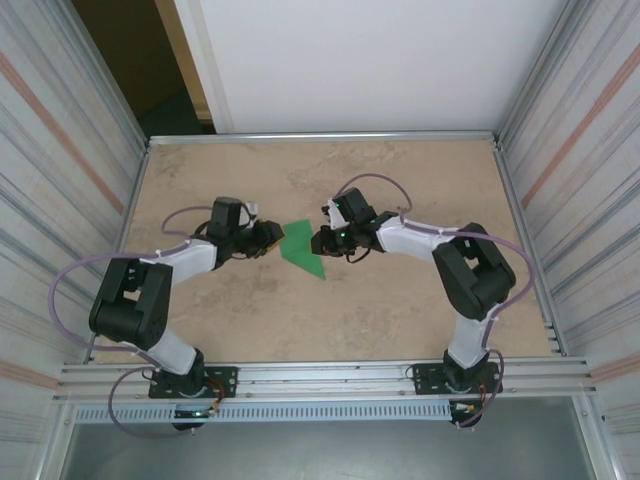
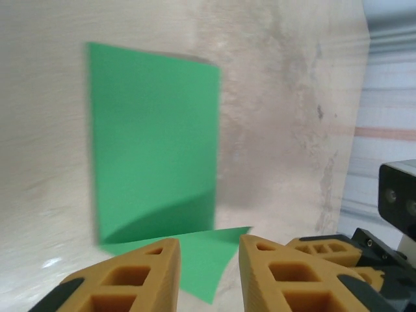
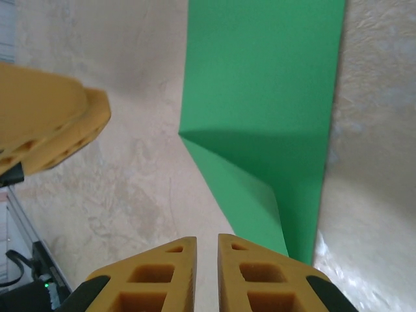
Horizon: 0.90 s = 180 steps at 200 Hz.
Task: Fold a paper plane with a square sheet of paper (pick it up from the middle)
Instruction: Fourth fold the wing at the center of the table.
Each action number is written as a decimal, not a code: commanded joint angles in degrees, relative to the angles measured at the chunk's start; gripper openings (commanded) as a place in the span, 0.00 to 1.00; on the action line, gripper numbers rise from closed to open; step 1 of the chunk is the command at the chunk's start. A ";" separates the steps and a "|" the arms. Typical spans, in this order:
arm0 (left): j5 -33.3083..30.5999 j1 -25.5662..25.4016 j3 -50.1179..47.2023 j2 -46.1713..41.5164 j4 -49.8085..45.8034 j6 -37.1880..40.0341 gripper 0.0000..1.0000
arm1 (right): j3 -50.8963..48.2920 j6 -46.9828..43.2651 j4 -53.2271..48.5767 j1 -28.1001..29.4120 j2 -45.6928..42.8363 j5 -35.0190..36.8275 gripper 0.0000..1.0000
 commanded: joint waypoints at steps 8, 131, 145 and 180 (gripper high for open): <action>3.04 1.25 -4.44 -0.69 1.87 -2.10 0.32 | 2.48 2.68 -1.06 0.08 4.86 0.78 0.17; 6.59 -0.18 -0.16 7.62 2.10 -1.58 0.23 | 1.71 4.03 -1.68 -1.55 9.51 0.18 0.16; 5.87 -0.60 0.75 8.37 1.16 -1.19 0.24 | 1.61 4.02 -1.68 -1.53 9.57 0.33 0.16; 5.03 -1.08 2.16 10.23 -0.53 -0.97 0.24 | 1.26 3.96 -1.54 -1.60 9.66 0.23 0.16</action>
